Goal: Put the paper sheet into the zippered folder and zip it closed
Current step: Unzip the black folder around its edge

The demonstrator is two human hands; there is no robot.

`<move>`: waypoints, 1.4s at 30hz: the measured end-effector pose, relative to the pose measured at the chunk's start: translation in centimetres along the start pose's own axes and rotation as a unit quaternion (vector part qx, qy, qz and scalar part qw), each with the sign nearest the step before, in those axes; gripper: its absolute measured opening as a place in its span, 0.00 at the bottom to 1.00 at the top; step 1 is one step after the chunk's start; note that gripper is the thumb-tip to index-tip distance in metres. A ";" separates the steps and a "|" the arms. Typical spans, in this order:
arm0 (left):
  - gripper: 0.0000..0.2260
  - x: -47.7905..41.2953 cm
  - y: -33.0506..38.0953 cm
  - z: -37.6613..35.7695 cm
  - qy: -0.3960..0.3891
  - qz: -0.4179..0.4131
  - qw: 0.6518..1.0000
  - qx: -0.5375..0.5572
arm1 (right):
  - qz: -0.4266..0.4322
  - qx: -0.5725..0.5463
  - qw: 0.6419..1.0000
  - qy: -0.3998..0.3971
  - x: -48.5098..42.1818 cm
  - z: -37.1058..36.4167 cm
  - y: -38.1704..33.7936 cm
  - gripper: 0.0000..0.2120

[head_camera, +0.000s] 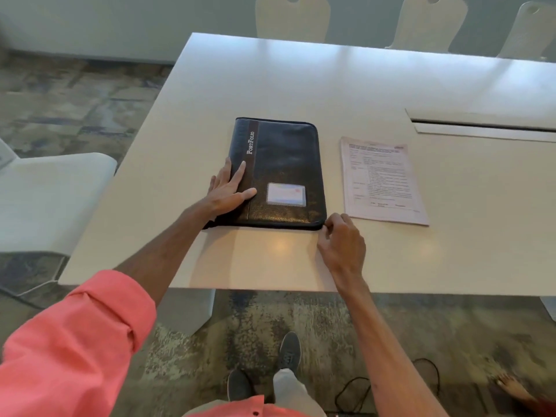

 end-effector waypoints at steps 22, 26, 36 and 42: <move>0.40 0.5 0.2 0.5 -0.007 -0.013 1.000 -0.014 | 0.055 -0.023 0.998 -0.006 5.6 -5.0 -11.9 0.07; 0.41 0.1 0.1 1.2 -0.037 -0.016 0.999 -0.031 | 0.059 -0.041 0.997 -0.014 6.1 -5.9 -13.6 0.07; 0.33 0.3 -3.2 3.3 -0.060 -0.104 0.986 -0.116 | 0.054 -0.066 0.996 -0.007 6.7 -7.1 -14.8 0.04; 0.33 0.2 -3.1 2.8 -0.074 -0.082 0.989 -0.097 | 0.045 -0.067 0.997 -0.008 7.1 -7.4 -15.9 0.04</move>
Point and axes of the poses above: each hand's wrist, its own x-axis away from the middle knuckle, its own z-axis out of the back of the hand, y = z × x, the point moved 1 cm from there along -x, towards the middle knuckle, and after that the axes turned 9 degrees about y, right-handed, at the moved point
